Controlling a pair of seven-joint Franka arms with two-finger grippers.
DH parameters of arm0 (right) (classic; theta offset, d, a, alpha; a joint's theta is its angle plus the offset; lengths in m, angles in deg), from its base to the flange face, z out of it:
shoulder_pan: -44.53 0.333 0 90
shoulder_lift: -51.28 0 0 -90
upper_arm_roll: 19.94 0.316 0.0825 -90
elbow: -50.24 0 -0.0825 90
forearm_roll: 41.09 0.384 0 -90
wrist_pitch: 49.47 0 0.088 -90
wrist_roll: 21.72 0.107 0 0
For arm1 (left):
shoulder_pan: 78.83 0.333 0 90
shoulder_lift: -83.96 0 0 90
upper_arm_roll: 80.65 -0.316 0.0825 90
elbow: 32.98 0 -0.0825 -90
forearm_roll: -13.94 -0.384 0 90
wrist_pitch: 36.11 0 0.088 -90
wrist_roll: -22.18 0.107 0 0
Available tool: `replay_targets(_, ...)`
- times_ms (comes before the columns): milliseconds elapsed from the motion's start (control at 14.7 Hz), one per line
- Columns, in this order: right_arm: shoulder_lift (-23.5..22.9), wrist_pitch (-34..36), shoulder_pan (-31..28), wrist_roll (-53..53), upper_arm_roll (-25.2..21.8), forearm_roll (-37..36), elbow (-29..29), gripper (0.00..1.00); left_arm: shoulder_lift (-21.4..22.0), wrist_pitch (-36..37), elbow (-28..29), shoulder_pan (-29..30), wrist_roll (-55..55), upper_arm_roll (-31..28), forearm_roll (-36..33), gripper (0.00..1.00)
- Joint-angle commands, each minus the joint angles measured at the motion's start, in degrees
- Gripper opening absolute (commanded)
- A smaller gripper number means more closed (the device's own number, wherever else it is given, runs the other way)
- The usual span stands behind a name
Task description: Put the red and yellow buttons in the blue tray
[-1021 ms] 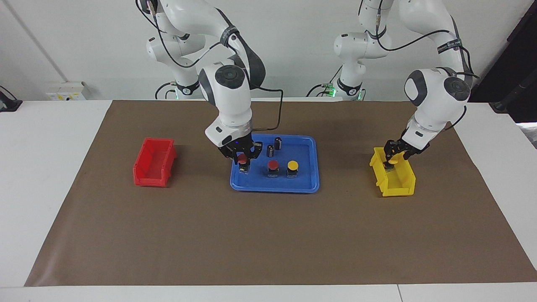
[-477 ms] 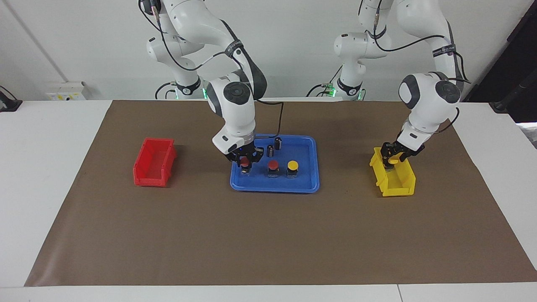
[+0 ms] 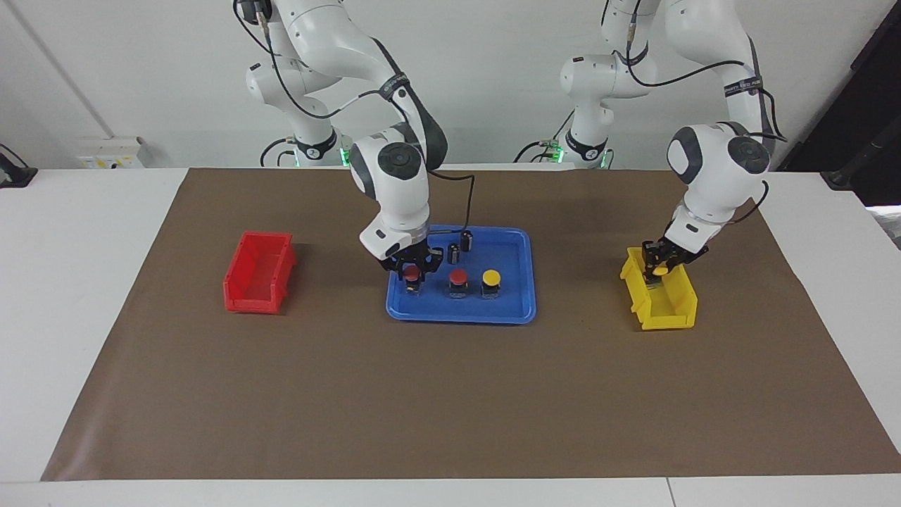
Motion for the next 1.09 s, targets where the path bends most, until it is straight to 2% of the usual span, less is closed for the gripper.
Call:
replay_targets(0, 1.19, 0.89, -0.65, 0.52, -0.17, -0.05, -2.43, 0.92, 0.84, 10.12, -8.35, -0.19, 0.58, 0.03, 0.28, 0.01)
replay_targets(68, 1.80, 4.03, -0.91, 0.52, -0.52, -0.66, -4.72, 1.00, 0.67, 16.01, -13.79, -0.36, 0.75, 0.38, 0.10, 0.01)
replay_targets(204, 4.95, 13.77, -4.93, -0.88, -1.57, -0.84, -11.39, 1.00, -2.13, 22.99, -22.95, -4.82, -1.42, 0.47, 0.27, 0.01)
replay_targets(340, 8.46, 21.87, -9.77, -6.13, -1.75, -0.84, -15.80, 1.00, -2.06, 21.27, -21.60, -12.19, -14.64, 0.65, 0.28, 0.01)
replay_targets(477, 13.55, 26.45, -17.22, -11.83, -1.75, -0.40, -15.64, 1.00, -2.14, 16.53, -18.34, -19.67, -23.37, 0.65, 0.54, 0.01)
replay_targets(613, 16.81, 32.77, -22.16, -17.47, -1.75, -0.05, -15.90, 1.00, -4.51, 13.10, -18.24, -24.51, -29.89, 0.73, 0.89, 0.01)
replay_targets(817, 18.94, 40.60, -26.92, -18.98, -1.84, -0.83, -17.74, 1.00, -6.27, 9.05, -17.01, -28.21, -31.76, 0.73, 3.08, 0.01)
replay_targets(1021, 19.03, 41.24, -33.15, -29.77, -1.84, -0.84, -16.96, 1.00, -9.78, 4.48, -16.83, -30.33, -34.66, 0.73, 3.53, 0.01)
